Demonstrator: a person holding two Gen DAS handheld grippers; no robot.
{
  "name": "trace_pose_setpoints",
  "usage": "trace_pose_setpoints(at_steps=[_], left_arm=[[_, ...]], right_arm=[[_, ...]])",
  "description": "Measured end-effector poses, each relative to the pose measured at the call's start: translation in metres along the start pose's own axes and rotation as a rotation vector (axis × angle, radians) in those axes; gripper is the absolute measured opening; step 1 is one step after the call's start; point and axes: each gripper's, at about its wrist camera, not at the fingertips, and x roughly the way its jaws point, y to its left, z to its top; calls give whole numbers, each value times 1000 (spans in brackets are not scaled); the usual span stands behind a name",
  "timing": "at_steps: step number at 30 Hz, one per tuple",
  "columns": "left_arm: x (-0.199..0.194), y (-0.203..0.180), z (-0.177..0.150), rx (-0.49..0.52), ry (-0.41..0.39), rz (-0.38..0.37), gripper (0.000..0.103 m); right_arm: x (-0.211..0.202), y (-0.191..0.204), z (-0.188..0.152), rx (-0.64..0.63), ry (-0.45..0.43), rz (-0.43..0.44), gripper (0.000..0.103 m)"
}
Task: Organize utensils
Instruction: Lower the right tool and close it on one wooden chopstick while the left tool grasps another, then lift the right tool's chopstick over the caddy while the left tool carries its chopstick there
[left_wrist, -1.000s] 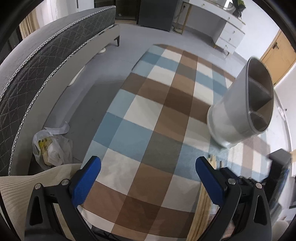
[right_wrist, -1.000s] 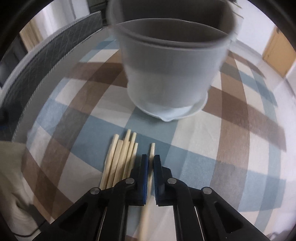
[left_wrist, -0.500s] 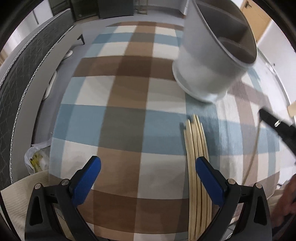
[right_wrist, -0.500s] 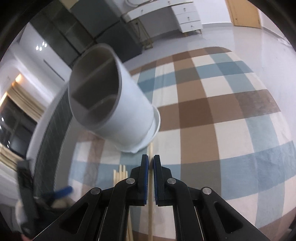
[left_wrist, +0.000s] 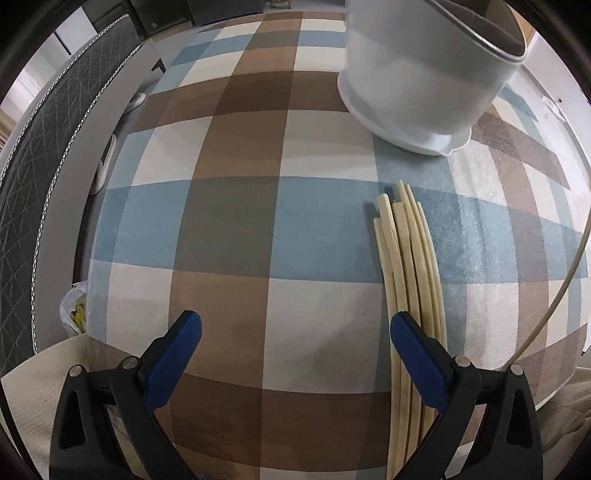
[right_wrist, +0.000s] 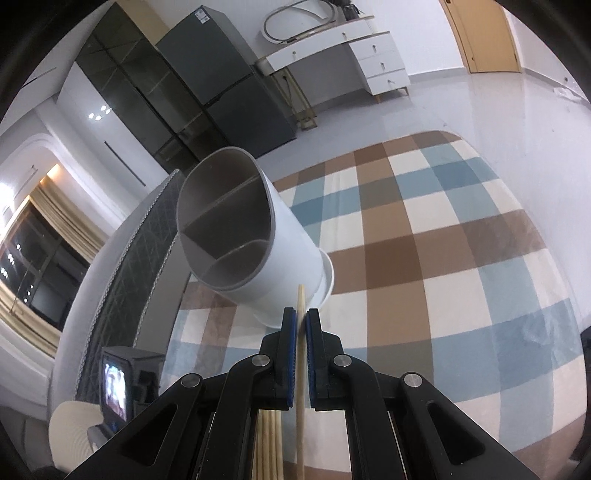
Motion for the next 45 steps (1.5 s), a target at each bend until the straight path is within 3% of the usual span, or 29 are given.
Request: trace_pose_setpoints(at_steps=[10,14,19,22,24,25,27,28,30,37,45], left_arm=[[9,-9,11,3,16,-23,100],[9,-10,18,-3,3,0,99],[9,-13,25,-11,-20,-28,91],[4,-16,25,11,-41,-62,71],[-1,-24,27,50,-57,-75,42],[-4,-29,26,65,-68,-80,35],[-7,-34,21,93,-78,-94,9],[-7,-36,21,103,-85,-107,4],[-8,-38,19,118,-109,-98,3],[-32,-11,16,7,-174,-203,2],[-100,15,-4,-74,-453,-314,2]], right_arm=[[-1,0,4,14,-10,-7,4],[2,0,6,6,-10,-13,4],[5,-3,7,19,-8,-7,4],[6,-3,9,20,-9,-6,5],[6,-2,9,16,-9,-8,4],[6,-2,8,14,-11,-8,4],[5,0,7,7,-16,-6,5],[3,2,7,-2,-21,-5,5],[-2,7,5,-28,-35,2,5],[-32,23,-5,-104,-113,-36,4],[-60,37,-21,-152,-182,-64,4]])
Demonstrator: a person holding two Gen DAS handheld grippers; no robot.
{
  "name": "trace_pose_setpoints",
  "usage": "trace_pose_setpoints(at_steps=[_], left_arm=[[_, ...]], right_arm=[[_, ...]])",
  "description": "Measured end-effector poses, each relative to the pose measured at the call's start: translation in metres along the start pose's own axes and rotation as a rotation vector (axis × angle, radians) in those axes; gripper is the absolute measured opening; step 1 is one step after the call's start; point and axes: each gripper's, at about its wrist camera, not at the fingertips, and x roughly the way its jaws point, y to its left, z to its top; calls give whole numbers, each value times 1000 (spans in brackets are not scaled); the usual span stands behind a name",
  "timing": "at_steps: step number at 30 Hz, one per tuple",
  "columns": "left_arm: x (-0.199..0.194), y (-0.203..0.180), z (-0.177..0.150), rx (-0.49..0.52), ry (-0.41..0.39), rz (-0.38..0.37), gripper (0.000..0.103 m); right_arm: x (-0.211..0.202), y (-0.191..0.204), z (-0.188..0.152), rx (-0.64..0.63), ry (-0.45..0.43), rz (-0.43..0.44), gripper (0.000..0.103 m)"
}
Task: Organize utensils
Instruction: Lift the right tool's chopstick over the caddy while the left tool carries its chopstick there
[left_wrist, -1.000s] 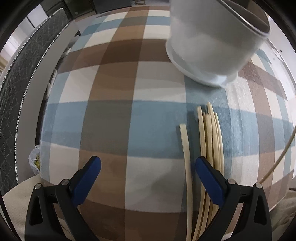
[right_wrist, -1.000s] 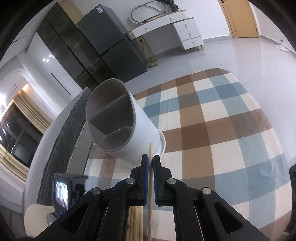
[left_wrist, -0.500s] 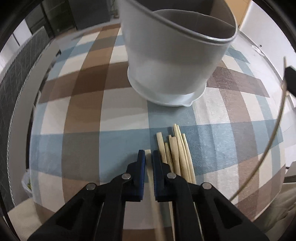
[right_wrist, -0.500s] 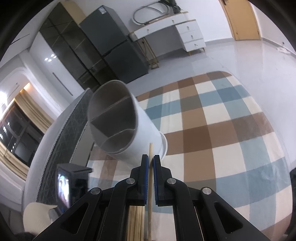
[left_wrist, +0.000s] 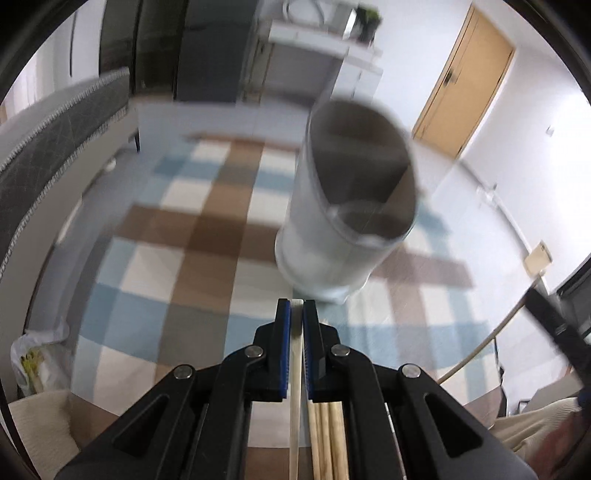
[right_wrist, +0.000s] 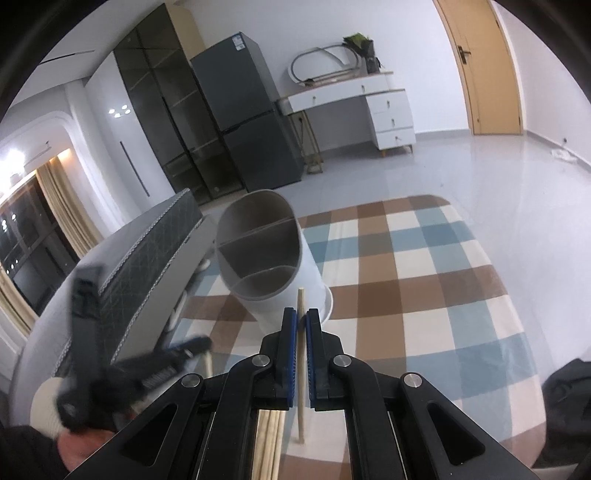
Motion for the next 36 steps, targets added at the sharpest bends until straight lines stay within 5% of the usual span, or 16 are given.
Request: trace_pose_setpoints(at_steps=[9,25,36], left_arm=[[-33,-7,13,56,-129,-35,2],[-53,-32,18,153,-93,52,2],[-65,-42,36,181,-93,12,1]], right_arm=[[-15,12,-8,-40,-40,-3,4],[-44,17,-11,-40,-113,21,4],[-48,18,-3,-44,-148,28,4]])
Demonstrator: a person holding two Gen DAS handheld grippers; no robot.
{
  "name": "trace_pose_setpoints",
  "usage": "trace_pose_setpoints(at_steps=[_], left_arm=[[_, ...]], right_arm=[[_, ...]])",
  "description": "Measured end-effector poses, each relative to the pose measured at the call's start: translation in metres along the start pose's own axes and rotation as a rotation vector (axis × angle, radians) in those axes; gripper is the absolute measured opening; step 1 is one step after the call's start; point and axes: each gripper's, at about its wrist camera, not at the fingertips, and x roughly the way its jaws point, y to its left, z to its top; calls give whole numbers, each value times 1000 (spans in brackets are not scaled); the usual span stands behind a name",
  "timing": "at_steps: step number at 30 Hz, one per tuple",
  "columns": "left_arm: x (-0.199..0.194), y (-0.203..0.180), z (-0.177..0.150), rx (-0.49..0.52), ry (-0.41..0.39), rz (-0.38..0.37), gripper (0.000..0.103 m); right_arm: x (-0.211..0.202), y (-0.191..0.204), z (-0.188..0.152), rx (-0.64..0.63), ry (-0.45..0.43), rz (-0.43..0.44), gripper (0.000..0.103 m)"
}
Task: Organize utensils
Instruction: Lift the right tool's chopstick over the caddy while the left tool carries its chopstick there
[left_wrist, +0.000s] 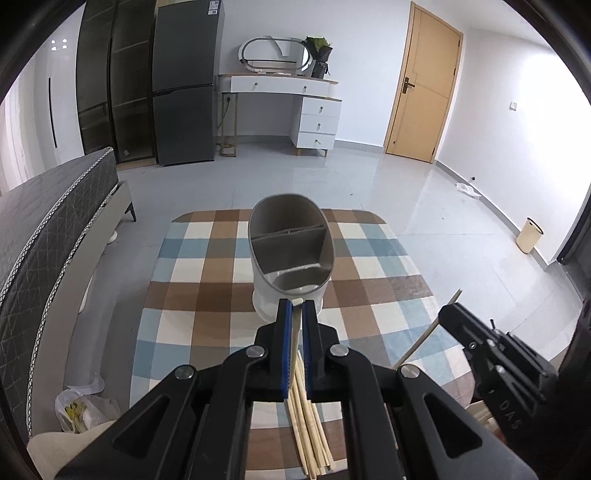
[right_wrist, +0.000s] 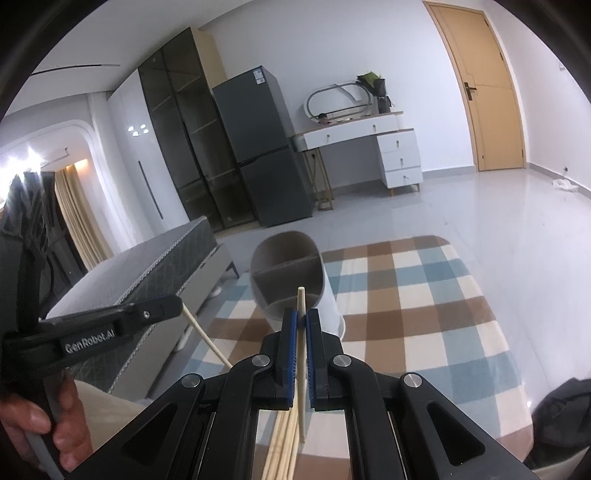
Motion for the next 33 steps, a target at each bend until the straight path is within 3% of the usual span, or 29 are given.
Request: trace_pose_setpoints(at_steps=[8,18,25,33], left_arm=[[-3,1,29,17,17,-26,1],[-1,16,87,-19,6,-75,1],[18,32,126,-40,-10,-89,1],[55,50,155,-73,-3,-135,1]], right_arm=[[1,6,24,-15,-34,17,4],[11,25,100,-130,-128,47,4],[47,41,144,-178,-161,84,4],[93,44,165,-187,-169,101,4]])
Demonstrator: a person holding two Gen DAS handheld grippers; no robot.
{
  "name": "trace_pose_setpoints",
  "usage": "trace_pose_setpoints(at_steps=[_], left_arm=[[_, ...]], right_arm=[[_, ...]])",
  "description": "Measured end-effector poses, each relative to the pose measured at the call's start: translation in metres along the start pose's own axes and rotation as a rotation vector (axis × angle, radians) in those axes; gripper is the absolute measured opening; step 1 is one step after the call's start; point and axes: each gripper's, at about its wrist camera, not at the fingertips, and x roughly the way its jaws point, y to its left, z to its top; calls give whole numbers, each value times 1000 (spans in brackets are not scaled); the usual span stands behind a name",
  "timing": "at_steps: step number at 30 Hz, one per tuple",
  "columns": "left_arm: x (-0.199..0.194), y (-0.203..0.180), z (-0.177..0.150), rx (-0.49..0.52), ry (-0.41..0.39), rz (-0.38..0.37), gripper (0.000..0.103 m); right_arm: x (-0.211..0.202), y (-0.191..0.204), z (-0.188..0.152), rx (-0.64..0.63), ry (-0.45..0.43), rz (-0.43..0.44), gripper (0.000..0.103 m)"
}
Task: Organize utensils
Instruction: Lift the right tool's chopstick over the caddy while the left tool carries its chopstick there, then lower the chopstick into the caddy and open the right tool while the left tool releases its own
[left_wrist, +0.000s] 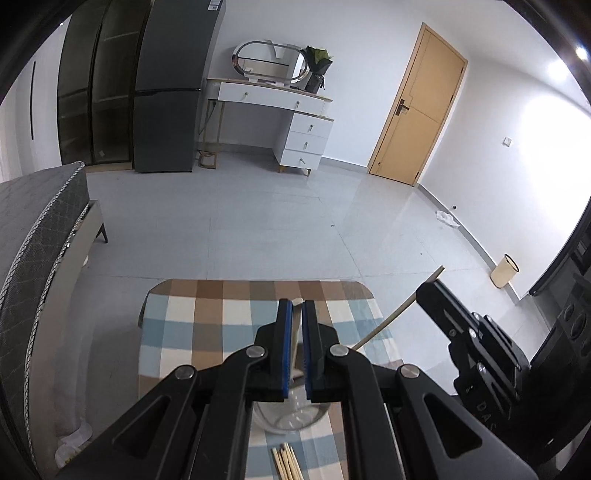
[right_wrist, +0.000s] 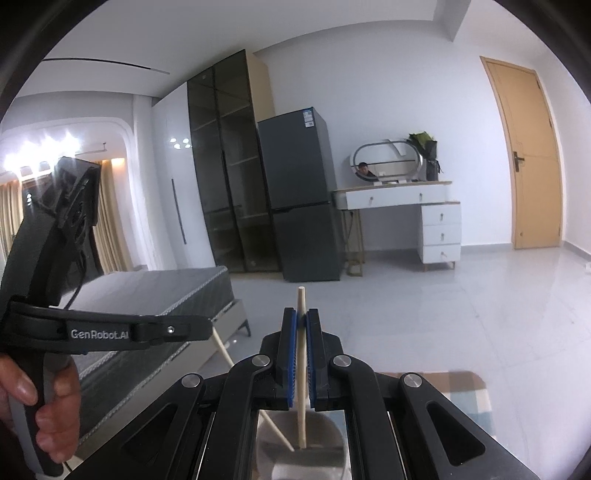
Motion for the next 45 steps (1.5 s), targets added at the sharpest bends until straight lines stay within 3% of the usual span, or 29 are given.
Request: trace_pose_setpoints(at_steps=[10,23,25,28,30,33,41,45], left_arm=[[31,8,-2,7,34,-6,1],[48,16,-18,-16,151,-67,1],[44,15,-16,-23,155,-53,7],[28,14,-15,-37,114,-49,29],[13,14,-18,-46,75,-22,50],[-1,13,-23,-64,50,-1,51],[-49,-9,-46,-59,-29,34,52],[-63,-19,-59,-46,-70,61,65]], right_arm=[[33,-7,-21,-12,38,8,4],[43,-9,-62,-59,163,68,7],[39,-11,-64,-50,175,98,7],[22,-12,-70,-48,172,93,9],[11,-16,-73,-29,178,78,14],[-7,-20,-76,9,176,59,17],[-66,-14,-71,51,124,11,67],[-90,-6,-70,60,93,-1,76]])
